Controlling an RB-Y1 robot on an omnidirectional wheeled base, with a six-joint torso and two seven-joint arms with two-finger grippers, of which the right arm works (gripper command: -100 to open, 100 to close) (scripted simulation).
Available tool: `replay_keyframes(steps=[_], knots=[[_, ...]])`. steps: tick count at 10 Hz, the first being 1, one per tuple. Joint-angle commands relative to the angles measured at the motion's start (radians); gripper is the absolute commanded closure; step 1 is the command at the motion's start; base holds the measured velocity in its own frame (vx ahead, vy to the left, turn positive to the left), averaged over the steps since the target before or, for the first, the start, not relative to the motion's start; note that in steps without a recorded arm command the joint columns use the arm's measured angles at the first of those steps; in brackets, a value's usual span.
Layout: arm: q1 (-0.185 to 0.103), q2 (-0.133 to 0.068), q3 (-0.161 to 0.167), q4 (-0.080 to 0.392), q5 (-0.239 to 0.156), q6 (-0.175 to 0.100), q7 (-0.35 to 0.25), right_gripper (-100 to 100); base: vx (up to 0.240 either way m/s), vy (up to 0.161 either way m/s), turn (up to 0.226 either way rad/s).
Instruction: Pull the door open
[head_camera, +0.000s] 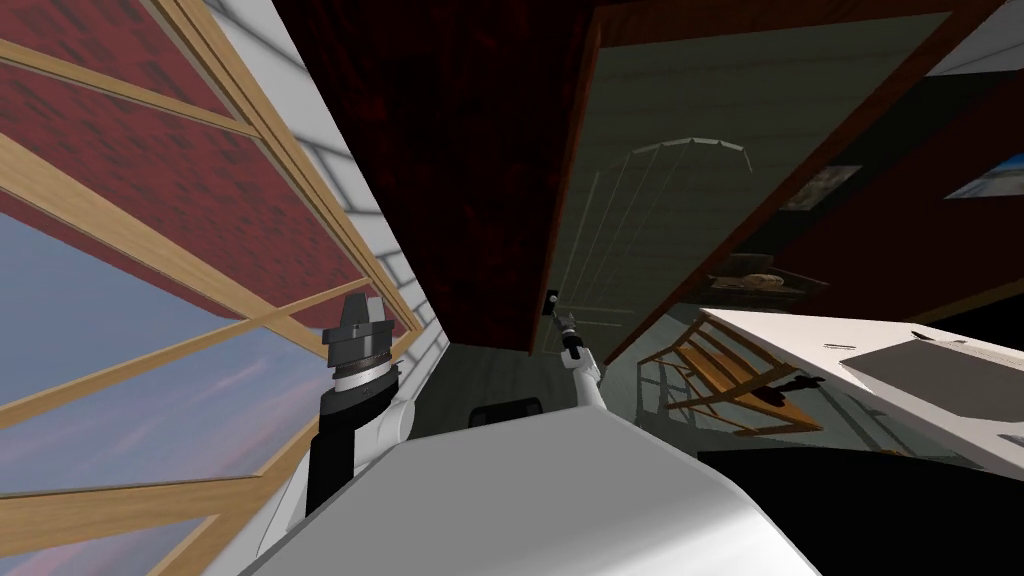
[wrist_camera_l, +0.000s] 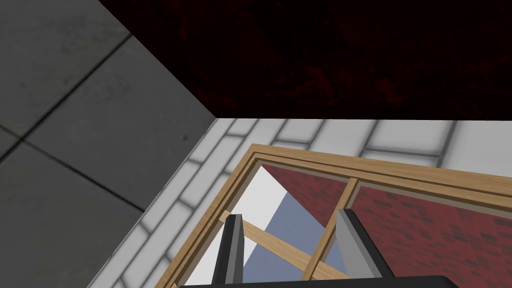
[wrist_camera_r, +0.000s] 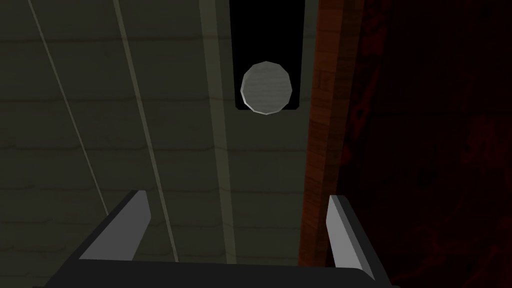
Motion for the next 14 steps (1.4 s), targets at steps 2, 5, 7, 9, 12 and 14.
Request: replay_keyframes(steps=[2, 5, 7, 9, 12, 14], knots=[[0.001, -0.03, -0.009, 0.007, 0.0, -0.005, 0.005, -100, 0.076, -0.021, 0.036], [0.007, -0.06, -0.023, 0.012, -0.004, -0.014, 0.003, -100, 0.191, -0.028, 0.046], [0.012, -0.064, -0.033, 0.015, -0.007, -0.02, 0.002, -100, 0.192, -0.011, 0.05], [0.017, -0.055, -0.043, 0.019, -0.009, -0.026, 0.0, -100, 0.179, -0.045, 0.047], [0.023, -0.036, -0.047, 0.016, -0.01, -0.028, -0.004, -100, 0.147, -0.015, 0.036], [0.023, -0.036, -0.047, 0.016, -0.01, -0.028, -0.004, 100, -0.027, 0.004, -0.005]])
